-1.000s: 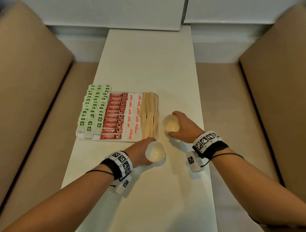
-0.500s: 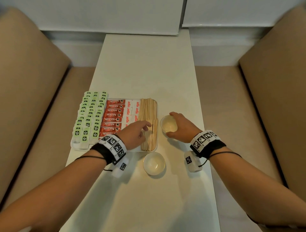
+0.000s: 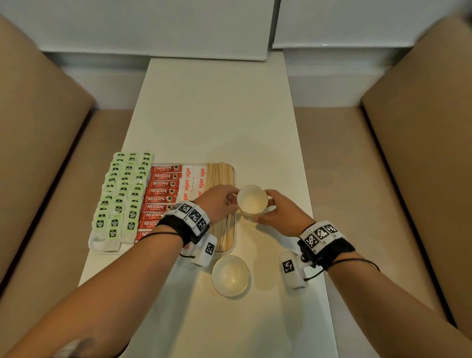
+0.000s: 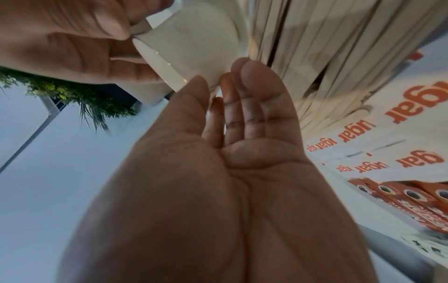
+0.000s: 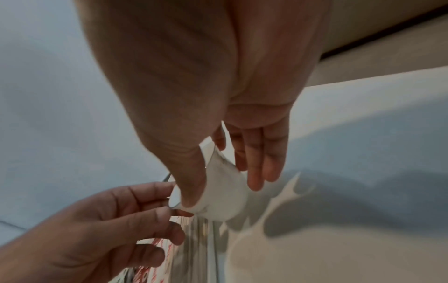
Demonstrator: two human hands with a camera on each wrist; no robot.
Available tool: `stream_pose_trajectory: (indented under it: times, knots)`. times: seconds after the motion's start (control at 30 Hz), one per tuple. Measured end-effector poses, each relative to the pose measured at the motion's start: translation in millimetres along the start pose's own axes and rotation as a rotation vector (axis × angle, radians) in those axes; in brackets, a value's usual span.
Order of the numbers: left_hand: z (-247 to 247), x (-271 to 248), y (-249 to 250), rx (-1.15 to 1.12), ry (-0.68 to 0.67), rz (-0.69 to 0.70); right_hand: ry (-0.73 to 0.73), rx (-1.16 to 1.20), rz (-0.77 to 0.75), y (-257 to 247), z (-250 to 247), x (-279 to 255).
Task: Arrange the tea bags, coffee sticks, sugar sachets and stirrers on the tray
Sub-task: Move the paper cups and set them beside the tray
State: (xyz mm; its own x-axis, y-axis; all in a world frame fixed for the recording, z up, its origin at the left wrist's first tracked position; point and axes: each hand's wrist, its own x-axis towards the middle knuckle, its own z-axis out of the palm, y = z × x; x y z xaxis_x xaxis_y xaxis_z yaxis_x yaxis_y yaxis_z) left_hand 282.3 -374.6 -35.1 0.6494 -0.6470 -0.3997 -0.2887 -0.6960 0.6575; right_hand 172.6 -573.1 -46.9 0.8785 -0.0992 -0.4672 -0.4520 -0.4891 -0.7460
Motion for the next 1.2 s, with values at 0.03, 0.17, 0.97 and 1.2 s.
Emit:
stream_pose_trajectory:
  times: [0.03, 0.17, 0.97, 1.2]
  knots:
    - [-2, 2, 0, -0.011, 0.005, 0.003, 0.008, 0.040, -0.005, -2, -1, 2]
    - [-6, 15, -1, -0.077, 0.043, 0.004, 0.050, 0.132, -0.049, -12, -7, 15]
    - [-13, 37, 3, -0.213, 0.046, -0.042, 0.058, 0.144, -0.074, -20, -15, 49]
    - [-18, 14, -2, -0.136, 0.110, -0.061, 0.249, 0.152, 0.005, -17, -13, 28]
